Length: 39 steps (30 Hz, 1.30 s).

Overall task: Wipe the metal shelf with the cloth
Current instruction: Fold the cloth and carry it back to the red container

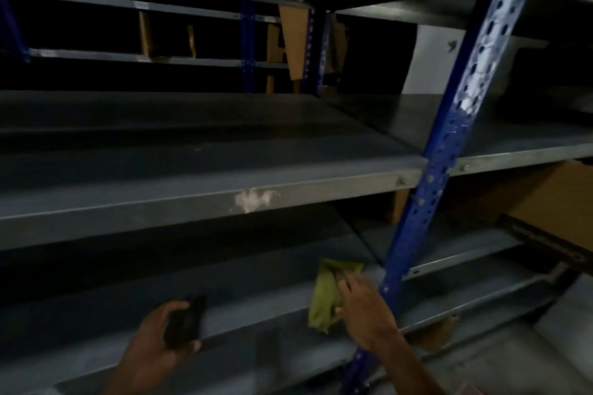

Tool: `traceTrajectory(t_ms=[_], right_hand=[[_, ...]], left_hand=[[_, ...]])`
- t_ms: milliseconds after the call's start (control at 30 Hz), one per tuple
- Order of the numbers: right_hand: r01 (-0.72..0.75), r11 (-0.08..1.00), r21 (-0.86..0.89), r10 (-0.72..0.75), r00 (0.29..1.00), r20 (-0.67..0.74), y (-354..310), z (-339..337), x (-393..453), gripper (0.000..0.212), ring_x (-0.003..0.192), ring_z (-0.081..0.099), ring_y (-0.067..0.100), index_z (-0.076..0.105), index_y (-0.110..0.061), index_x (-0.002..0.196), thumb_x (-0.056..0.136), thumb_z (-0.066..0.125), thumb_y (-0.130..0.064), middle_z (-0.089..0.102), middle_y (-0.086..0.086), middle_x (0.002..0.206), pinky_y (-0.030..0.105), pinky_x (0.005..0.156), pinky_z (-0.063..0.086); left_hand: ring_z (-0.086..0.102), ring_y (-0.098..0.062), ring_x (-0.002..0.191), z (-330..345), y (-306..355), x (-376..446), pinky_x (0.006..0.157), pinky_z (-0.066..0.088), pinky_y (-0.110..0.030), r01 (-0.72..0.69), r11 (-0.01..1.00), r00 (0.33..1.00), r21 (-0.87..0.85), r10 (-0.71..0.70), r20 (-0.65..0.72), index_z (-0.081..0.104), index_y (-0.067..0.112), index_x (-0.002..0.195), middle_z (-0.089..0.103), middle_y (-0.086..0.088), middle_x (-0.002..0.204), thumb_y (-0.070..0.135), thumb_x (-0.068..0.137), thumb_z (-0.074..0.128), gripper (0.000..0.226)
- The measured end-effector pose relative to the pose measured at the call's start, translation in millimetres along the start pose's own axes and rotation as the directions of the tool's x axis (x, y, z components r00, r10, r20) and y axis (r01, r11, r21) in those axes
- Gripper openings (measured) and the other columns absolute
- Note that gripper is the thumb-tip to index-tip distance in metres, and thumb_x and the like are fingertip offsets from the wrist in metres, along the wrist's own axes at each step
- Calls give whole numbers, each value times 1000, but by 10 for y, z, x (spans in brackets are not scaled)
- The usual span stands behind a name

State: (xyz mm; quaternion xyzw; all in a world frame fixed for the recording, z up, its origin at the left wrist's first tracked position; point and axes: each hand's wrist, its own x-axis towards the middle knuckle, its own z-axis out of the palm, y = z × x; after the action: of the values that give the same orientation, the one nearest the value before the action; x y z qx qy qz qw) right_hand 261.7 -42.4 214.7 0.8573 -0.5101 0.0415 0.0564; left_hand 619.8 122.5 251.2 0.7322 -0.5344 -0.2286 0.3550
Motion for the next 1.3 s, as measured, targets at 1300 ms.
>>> traceTrajectory(t_ms=[1300], right_hand=[[-104, -12, 995, 458, 884, 98, -1187, -892, -2164, 23, 103, 67, 19, 67, -35, 103, 81, 65, -42, 72, 0, 106, 38, 89, 53]], left_hand=[[70, -26, 77, 875, 1422, -1461, 70, 59, -41, -69, 775, 926, -628, 284, 249, 71, 10, 91, 74, -10, 83, 4, 64, 88, 33]])
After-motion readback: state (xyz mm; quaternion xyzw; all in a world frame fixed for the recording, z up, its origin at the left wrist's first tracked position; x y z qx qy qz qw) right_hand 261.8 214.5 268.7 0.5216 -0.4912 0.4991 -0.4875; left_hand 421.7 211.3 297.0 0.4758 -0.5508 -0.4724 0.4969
